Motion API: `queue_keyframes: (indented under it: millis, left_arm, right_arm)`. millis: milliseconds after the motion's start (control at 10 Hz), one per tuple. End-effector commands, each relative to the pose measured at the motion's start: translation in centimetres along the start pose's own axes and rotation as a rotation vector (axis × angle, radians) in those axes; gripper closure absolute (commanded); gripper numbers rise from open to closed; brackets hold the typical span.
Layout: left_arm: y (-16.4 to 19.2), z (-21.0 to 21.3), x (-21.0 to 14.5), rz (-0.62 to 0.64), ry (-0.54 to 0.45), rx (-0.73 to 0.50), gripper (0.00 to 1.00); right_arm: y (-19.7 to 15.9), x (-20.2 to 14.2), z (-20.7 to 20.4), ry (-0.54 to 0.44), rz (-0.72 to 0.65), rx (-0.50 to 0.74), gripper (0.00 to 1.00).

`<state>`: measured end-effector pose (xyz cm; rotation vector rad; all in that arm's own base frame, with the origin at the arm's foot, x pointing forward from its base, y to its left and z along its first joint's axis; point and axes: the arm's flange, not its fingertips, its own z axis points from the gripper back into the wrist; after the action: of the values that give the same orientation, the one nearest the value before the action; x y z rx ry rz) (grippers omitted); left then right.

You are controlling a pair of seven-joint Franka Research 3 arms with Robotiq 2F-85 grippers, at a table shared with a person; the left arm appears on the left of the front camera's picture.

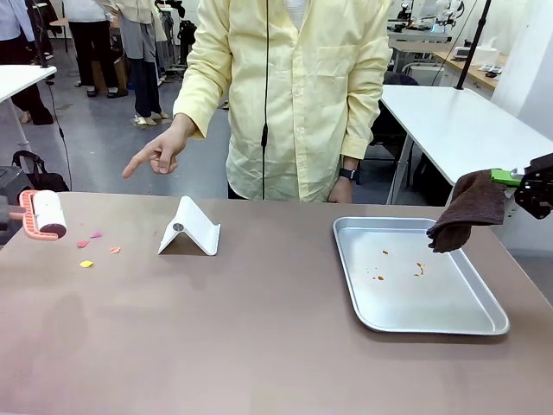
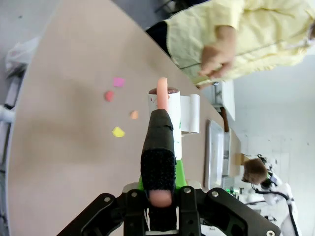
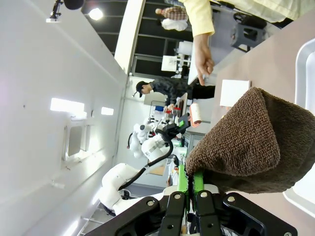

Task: Clean the surface of the table.
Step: If a person points to the right, clean the right side of the table with your right hand, and if they point to the left, clean the left side with your left hand.

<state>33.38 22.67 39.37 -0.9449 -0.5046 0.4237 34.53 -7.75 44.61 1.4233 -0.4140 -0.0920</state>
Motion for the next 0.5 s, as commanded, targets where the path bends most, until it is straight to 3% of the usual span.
queue_keyframes:
  millis: [0, 200, 400]
  left_arm:
    - [0.8, -1.7, 1.0, 0.094, 0.023, 0.087, 0.78]
    - [2.3, -2.9, 1.6, 0.145, 0.095, 0.095, 0.78]
    - [3.9, -4.0, 1.8, 0.151, 0.088, 0.152, 0.78]
  right_arm:
    - [0.5, 0.0, 0.0, -0.006, -0.001, 0.009, 1.00]
    - [0.5, 0.0, 0.0, -0.006, -0.001, 0.009, 1.00]
    - [0.5, 0.0, 0.0, -0.006, -0.001, 0.009, 1.00]
